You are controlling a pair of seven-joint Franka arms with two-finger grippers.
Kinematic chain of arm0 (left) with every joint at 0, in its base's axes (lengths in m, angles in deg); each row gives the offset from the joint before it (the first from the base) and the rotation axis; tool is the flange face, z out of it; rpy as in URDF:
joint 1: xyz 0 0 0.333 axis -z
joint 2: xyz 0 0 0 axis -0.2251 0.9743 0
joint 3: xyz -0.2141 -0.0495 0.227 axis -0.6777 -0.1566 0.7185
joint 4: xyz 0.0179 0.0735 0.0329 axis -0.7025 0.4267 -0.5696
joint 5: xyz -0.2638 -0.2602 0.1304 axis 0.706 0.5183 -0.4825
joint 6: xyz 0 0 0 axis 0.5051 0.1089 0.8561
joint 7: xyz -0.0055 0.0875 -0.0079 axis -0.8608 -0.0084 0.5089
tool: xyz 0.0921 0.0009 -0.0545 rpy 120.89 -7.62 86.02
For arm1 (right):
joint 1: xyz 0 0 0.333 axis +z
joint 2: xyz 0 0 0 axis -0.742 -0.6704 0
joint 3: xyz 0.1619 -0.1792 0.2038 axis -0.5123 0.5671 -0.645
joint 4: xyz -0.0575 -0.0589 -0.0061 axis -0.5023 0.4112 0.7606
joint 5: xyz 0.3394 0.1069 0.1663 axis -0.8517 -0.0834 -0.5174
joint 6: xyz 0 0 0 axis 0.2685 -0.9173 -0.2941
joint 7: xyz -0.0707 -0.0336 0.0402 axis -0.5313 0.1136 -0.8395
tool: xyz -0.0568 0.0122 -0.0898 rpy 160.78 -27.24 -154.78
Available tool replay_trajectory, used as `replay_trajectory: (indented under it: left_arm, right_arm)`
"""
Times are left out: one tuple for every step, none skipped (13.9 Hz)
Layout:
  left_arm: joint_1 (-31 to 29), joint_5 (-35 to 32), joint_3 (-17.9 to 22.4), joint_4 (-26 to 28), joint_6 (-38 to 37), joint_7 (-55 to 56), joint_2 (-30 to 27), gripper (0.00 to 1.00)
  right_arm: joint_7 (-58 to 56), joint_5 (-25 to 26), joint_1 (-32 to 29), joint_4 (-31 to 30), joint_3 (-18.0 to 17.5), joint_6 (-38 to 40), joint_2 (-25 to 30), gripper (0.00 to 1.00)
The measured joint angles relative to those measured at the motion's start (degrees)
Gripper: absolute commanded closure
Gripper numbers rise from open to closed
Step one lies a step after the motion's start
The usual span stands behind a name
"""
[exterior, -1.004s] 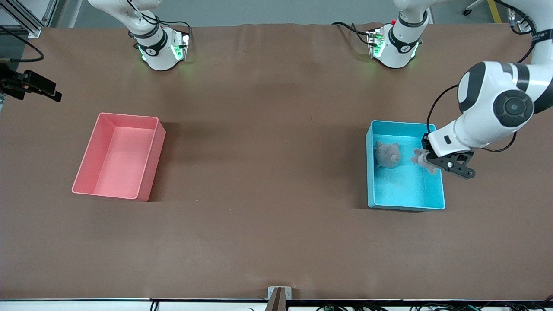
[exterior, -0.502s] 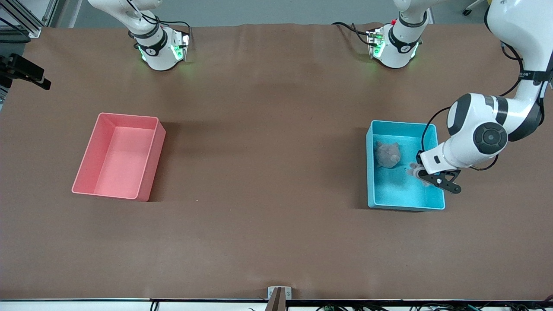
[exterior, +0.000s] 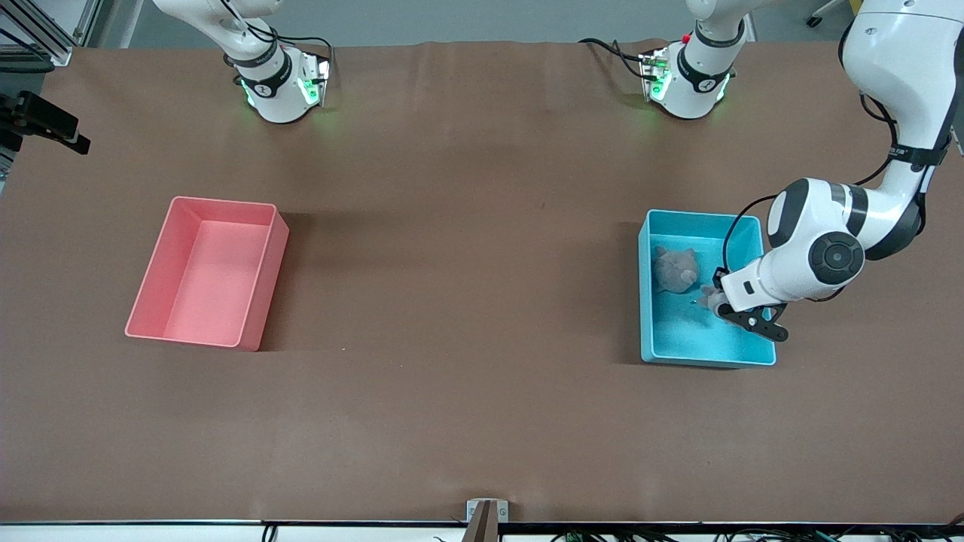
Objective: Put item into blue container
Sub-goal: 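Lower the plush into the blue box and open the left gripper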
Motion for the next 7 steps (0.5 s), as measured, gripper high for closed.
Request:
replay_trajectory:
  left_arm:
    - [0.02,0.0,-0.02,-0.01,0.13,0.0,0.28,0.6]
    - [0.05,0.0,-0.04,-0.02,0.21,0.01,0.48,0.45]
    - [0.09,0.0,-0.05,-0.03,0.23,0.01,0.54,0.21]
    - [0.1,0.0,-0.1,-0.12,0.23,0.1,0.5,0.0]
    - [0.08,0.0,-0.16,-0.37,0.21,0.36,0.4,0.0]
    - [0.03,0.0,-0.19,-0.7,0.03,0.61,0.07,0.0]
    - [-0.02,0.0,-0.26,-1.11,-0.57,0.75,-0.67,0.0]
  right_arm:
    - [-1.91,0.03,0.0,0.21,0.0,-0.02,0.0,0.0]
    - [-3.29,0.03,0.0,0.49,0.01,-0.03,0.0,0.0]
    - [-3.97,0.03,0.0,0.78,-0.01,-0.03,0.0,0.0]
    - [-4.19,0.03,0.0,0.95,-0.04,-0.03,0.01,0.0]
    - [-4.26,0.03,0.0,1.0,-0.09,-0.03,0.0,0.0]
    - [-4.27,0.03,0.0,1.01,-0.12,-0.02,0.0,0.0]
    - [-4.27,0.03,0.0,1.01,-0.14,-0.01,0.0,0.0]
